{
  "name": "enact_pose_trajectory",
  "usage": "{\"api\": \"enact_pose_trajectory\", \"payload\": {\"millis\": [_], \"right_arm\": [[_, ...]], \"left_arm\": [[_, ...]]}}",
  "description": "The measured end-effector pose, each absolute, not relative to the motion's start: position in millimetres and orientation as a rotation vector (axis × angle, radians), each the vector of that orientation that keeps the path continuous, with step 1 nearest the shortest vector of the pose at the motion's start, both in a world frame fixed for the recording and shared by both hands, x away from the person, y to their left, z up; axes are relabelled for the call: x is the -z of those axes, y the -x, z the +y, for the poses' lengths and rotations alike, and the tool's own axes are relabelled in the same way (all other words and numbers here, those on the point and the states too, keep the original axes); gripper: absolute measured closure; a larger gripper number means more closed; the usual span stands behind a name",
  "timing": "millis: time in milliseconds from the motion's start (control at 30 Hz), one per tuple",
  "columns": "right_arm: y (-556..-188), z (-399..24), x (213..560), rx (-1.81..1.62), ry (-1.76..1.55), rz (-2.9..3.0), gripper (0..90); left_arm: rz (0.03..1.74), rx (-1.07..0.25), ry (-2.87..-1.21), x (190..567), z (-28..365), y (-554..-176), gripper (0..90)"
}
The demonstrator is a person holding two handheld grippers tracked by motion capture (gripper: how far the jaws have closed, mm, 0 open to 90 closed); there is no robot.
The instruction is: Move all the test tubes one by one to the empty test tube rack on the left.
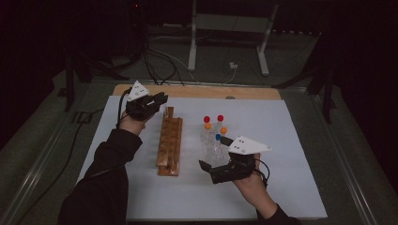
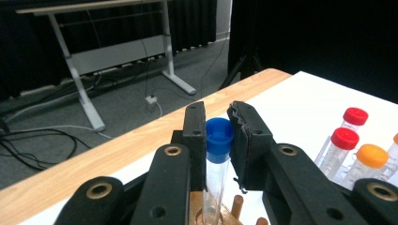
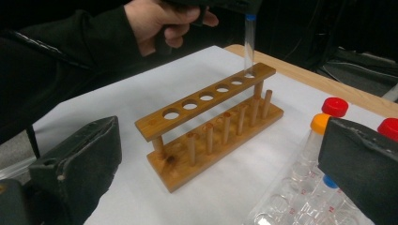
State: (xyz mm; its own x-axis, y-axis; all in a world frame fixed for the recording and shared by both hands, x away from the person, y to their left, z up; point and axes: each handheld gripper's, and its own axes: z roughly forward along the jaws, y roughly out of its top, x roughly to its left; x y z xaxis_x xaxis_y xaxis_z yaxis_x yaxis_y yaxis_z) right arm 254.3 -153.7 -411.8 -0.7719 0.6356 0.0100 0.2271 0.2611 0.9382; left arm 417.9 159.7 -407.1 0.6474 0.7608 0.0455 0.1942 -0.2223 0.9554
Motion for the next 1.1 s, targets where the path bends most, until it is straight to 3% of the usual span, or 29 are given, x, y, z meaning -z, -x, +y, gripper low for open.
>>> {"api": "enact_pose_trajectory", "payload": {"millis": [600,1100], "right_arm": [[-254.9,-151.8,415.3,-1.522,-0.779,2.191,0.0],[-255.6,-151.9,415.9,-1.525,-0.777,2.195,0.0]], "left_arm": [[0.822,-0.592,-1.812,450.0,155.0,-423.7,77.9],[0.813,-0.627,-1.888,456.0,146.9,-425.9,77.6]]}}
